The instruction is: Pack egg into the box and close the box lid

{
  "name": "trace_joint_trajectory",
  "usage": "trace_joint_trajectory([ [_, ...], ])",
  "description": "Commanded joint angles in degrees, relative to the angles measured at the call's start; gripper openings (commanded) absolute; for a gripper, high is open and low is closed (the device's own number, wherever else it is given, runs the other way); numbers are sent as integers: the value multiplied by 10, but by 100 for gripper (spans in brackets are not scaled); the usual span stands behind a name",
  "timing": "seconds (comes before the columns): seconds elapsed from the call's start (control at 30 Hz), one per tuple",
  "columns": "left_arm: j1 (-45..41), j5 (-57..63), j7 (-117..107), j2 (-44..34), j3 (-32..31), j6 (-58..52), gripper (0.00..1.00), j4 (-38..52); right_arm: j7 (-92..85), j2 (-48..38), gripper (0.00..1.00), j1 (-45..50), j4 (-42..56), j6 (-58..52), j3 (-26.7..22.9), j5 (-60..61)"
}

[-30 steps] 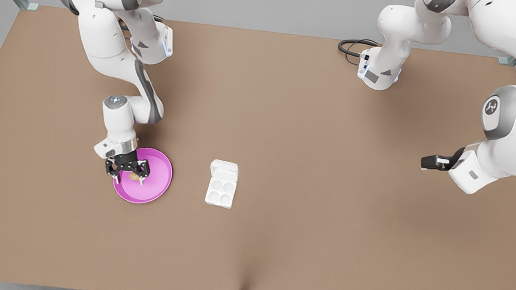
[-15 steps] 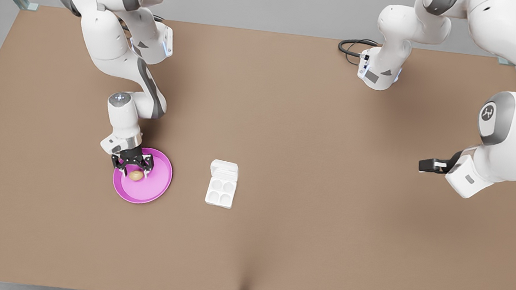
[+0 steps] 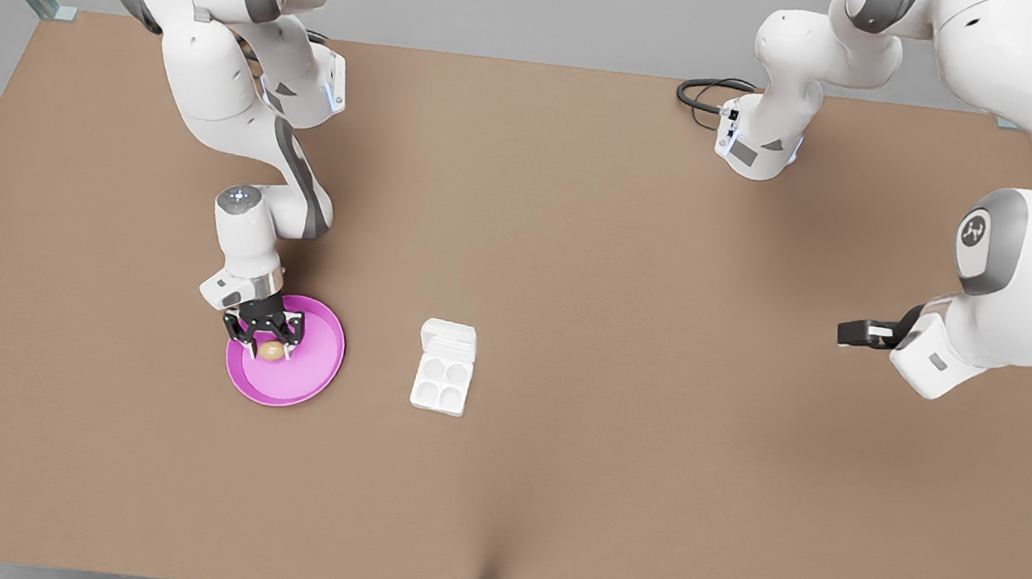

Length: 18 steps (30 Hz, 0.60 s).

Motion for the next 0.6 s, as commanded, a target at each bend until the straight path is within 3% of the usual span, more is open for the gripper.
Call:
trace_joint_trajectory([
  [0.0, 0, 0, 0, -1, 0, 0, 100, 0, 0, 0, 70, 0, 0, 0, 0, 0],
  [0.5, 0, 0, 0, 3, 0, 0, 100, 0, -4, -5, 67, 0, 5, -7, 0, 0],
  [0.57, 0, 1, 0, 4, 1, 0, 100, 0, -4, -39, 67, 0, 27, -94, 0, 0],
])
